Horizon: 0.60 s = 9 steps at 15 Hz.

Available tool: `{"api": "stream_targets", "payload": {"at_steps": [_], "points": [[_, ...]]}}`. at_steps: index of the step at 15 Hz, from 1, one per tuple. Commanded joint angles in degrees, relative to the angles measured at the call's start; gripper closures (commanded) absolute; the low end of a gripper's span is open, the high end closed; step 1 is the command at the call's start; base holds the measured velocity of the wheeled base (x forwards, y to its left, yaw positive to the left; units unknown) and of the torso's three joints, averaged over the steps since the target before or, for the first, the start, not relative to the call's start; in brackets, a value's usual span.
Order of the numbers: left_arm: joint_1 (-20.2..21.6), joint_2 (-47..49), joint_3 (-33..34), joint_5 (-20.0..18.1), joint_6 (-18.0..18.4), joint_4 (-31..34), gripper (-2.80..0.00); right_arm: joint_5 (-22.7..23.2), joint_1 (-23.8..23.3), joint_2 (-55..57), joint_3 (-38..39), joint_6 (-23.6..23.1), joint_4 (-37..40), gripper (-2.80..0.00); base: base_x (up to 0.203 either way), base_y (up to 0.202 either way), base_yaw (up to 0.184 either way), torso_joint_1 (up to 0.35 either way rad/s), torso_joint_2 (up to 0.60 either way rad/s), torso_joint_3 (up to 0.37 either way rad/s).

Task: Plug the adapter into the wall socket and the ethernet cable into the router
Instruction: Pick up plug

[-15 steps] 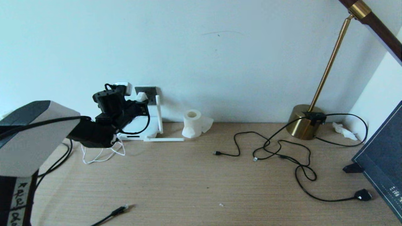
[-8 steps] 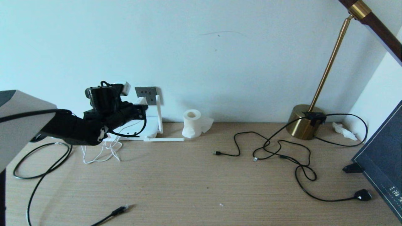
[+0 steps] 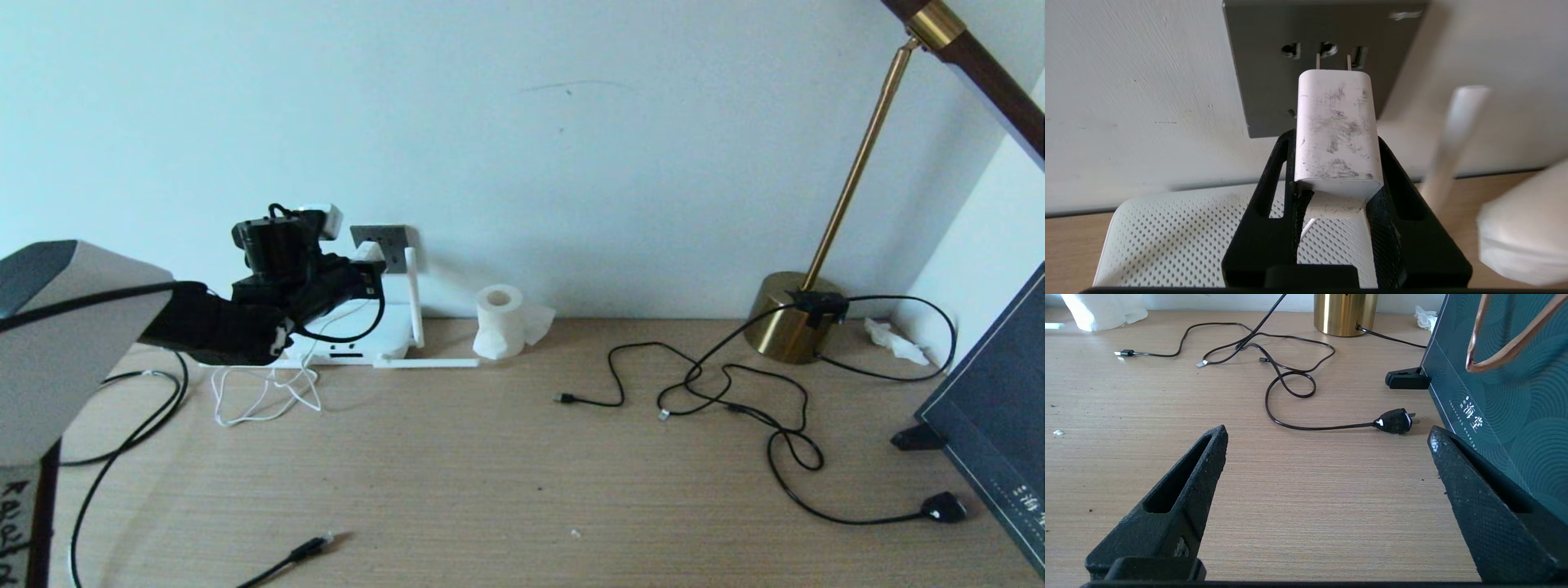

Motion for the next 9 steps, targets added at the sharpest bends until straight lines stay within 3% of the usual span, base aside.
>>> {"api": "stream_targets", "payload": {"at_steps": [1, 9], "points": [[0.0, 2.5, -1.4, 0.1, 0.0, -0.2, 0.0, 0.0, 0.0, 0.1, 0.0, 0.0, 0.0, -2.8, 0.0, 0.0, 0.0, 0.0, 0.0, 0.0], [0.0, 3.3, -4.1, 1.0, 0.0, -0.3, 0.0, 0.0, 0.0, 0.1, 0.0, 0.0, 0.0, -2.8, 0.0, 0.0, 0.0, 0.0, 0.0, 0.0]]}}
